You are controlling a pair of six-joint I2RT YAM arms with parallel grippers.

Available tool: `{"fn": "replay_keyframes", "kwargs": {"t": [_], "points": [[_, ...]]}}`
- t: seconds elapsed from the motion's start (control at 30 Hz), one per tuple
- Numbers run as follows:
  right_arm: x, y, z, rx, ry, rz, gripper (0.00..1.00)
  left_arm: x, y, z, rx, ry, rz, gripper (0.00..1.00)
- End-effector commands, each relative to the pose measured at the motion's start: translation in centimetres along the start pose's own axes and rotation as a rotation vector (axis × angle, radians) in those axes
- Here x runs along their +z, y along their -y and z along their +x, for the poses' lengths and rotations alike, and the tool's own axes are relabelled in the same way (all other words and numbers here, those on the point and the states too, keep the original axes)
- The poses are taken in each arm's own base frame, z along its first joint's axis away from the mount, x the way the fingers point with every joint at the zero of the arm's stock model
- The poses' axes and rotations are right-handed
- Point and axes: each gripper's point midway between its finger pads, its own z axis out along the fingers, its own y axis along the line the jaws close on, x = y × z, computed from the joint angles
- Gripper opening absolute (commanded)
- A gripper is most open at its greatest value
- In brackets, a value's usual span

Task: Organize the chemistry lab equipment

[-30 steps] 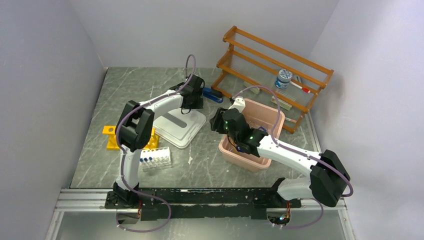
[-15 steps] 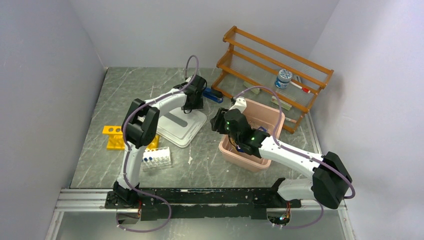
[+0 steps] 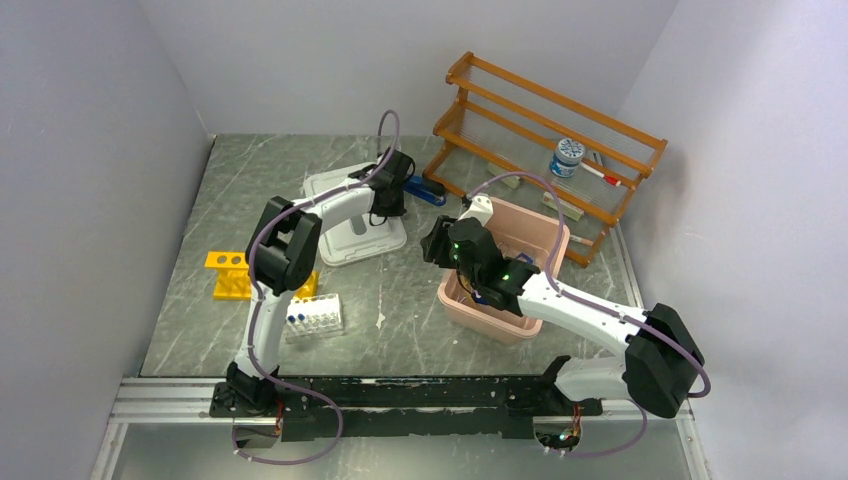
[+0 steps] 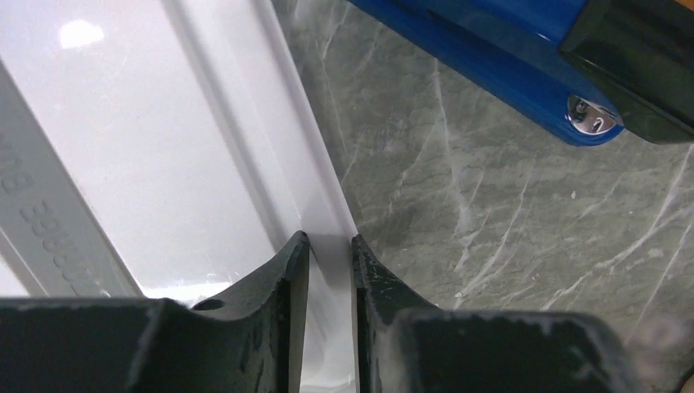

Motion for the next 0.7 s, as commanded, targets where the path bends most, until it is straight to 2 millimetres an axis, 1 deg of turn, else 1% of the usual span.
{"fn": "replay_keyframes", "kwargs": {"t": [0.0, 0.07, 0.17, 0.2, 0.27, 0.33, 0.43, 0.47, 0.57, 0.67], "points": [[-0.1, 0.2, -0.5, 0.012, 0.021, 0.001, 0.53, 0.4, -0.1, 3.5, 0.061, -0.085, 0.022, 0.23], [-0.2, 0.1, -0.5, 0.013, 0.021, -0.001, 0.53, 0.3, -0.8, 3.8, 0.072, -0.087, -0.001, 0.24], [-0.2, 0.1, -0.5, 0.016, 0.019, -0.003, 0.53, -0.1, -1.7, 4.1, 0.084, -0.101, -0.052, 0.35], [-0.3, 0.1, -0.5, 0.02, 0.021, -0.006, 0.53, -0.2, -2.1, 4.3, 0.088, -0.11, -0.073, 0.36], [-0.2, 0.0, -0.4, 0.023, 0.019, -0.009, 0.53, -0.4, -2.6, 4.6, 0.088, -0.125, -0.104, 0.36], [-0.1, 0.0, -0.3, 0.025, 0.016, -0.008, 0.53, -0.3, -2.6, 4.8, 0.087, -0.129, -0.1, 0.35], [0.0, -0.1, -0.3, 0.026, 0.014, -0.011, 0.53, 0.3, -2.1, 5.3, 0.096, -0.151, -0.076, 0.4], [0.0, -0.1, -0.3, 0.024, 0.012, -0.01, 0.53, 0.4, -2.1, 5.4, 0.097, -0.159, -0.076, 0.39], [-0.1, -0.2, -0.5, 0.025, 0.016, -0.01, 0.53, 0.0, -2.3, 5.2, 0.097, -0.154, -0.09, 0.25], [-0.2, -0.3, -0.7, 0.026, 0.021, -0.014, 0.53, -0.8, -3.0, 4.8, 0.104, -0.137, -0.114, 0.16]]}}
